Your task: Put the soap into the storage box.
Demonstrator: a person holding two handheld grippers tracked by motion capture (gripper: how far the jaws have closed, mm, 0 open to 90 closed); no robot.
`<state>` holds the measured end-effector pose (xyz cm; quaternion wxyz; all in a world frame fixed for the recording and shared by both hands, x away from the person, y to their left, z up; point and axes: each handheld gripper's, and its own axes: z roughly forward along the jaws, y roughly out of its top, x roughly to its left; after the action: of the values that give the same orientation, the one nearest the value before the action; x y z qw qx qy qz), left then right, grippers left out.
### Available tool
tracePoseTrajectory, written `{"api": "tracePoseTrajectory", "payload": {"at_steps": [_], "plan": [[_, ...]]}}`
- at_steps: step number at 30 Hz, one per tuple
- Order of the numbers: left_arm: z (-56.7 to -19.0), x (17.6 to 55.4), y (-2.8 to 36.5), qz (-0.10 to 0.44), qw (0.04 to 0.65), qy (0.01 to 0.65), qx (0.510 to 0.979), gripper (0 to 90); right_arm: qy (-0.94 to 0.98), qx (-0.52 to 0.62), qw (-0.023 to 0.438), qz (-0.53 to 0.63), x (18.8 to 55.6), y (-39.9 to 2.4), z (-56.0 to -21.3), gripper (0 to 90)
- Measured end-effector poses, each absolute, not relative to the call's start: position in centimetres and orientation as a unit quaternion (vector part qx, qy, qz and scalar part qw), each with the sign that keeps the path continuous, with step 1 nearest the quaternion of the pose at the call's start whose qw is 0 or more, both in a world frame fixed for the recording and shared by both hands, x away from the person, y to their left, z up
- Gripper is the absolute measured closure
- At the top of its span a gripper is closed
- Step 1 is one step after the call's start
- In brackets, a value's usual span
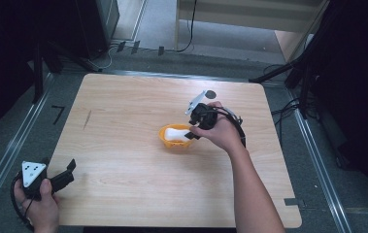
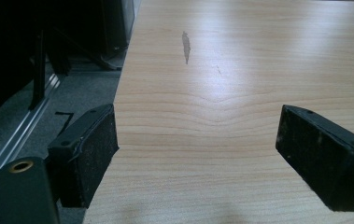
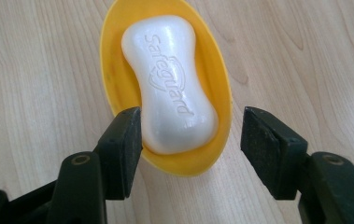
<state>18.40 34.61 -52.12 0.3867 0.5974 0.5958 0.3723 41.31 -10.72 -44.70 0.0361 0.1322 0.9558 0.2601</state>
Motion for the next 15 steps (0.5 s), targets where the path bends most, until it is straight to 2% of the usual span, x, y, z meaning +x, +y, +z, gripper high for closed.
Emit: {"api": "tracePoseTrajectory", "payload": {"at_steps": [15], "plan": [[-52.1,18.4,34.6,0.372,0.386,0.595,0.598,13.1,0.944,0.191,0.07,0.261,39.7,-13.8,-44.2,32.0]]}}
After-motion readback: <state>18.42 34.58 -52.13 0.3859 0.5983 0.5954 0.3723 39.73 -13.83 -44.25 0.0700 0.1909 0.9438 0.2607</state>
